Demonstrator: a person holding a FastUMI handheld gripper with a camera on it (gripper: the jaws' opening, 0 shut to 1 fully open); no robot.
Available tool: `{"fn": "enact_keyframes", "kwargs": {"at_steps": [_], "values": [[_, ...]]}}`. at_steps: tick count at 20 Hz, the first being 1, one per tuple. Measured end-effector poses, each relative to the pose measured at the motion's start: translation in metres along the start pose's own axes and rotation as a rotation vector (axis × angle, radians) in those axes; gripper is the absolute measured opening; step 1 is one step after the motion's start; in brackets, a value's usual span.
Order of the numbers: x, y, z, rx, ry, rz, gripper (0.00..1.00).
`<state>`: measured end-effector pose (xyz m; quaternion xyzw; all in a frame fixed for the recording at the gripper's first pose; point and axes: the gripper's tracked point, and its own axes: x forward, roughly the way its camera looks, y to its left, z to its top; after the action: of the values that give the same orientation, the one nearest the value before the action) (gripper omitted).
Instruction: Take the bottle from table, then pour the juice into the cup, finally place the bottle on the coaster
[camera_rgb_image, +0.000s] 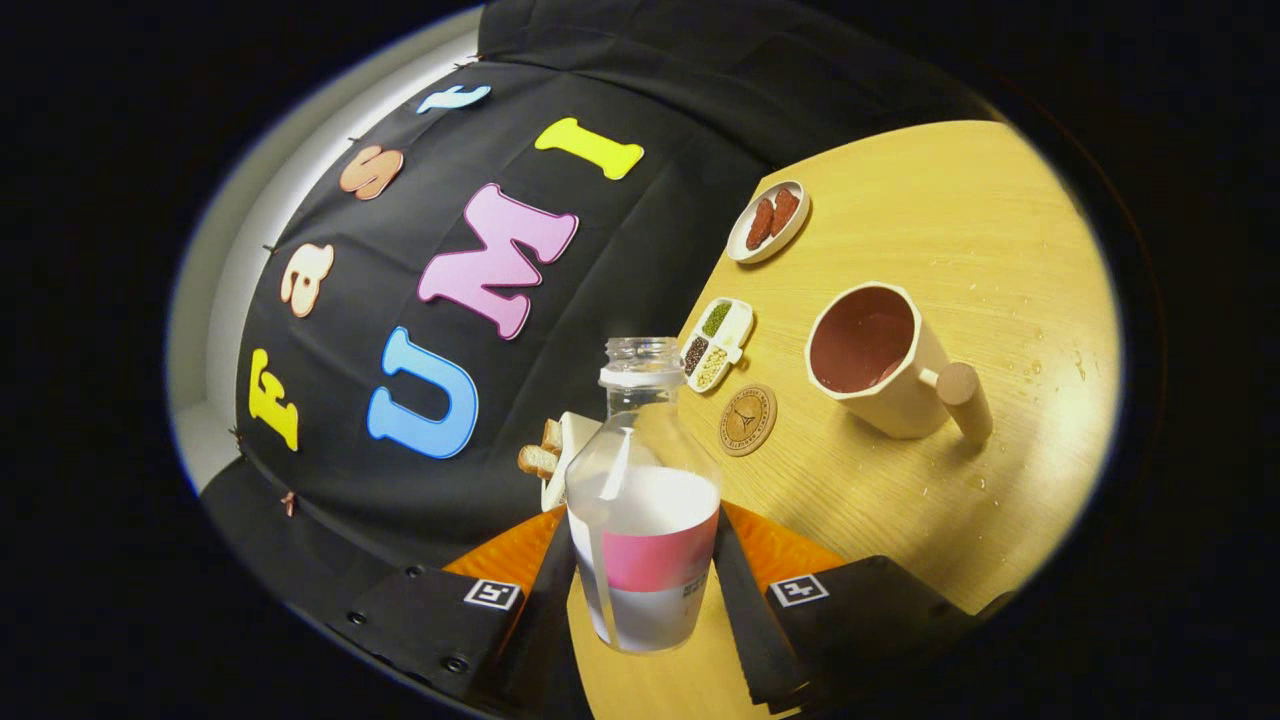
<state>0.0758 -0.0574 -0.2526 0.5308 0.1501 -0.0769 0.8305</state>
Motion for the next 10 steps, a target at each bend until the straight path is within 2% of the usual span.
{"fn": "enact_keyframes", "kwargs": {"at_steps": [10], "values": [[0.0087, -0.0089, 0.0079, 0.239, -0.009, 0.008, 0.75]]}}
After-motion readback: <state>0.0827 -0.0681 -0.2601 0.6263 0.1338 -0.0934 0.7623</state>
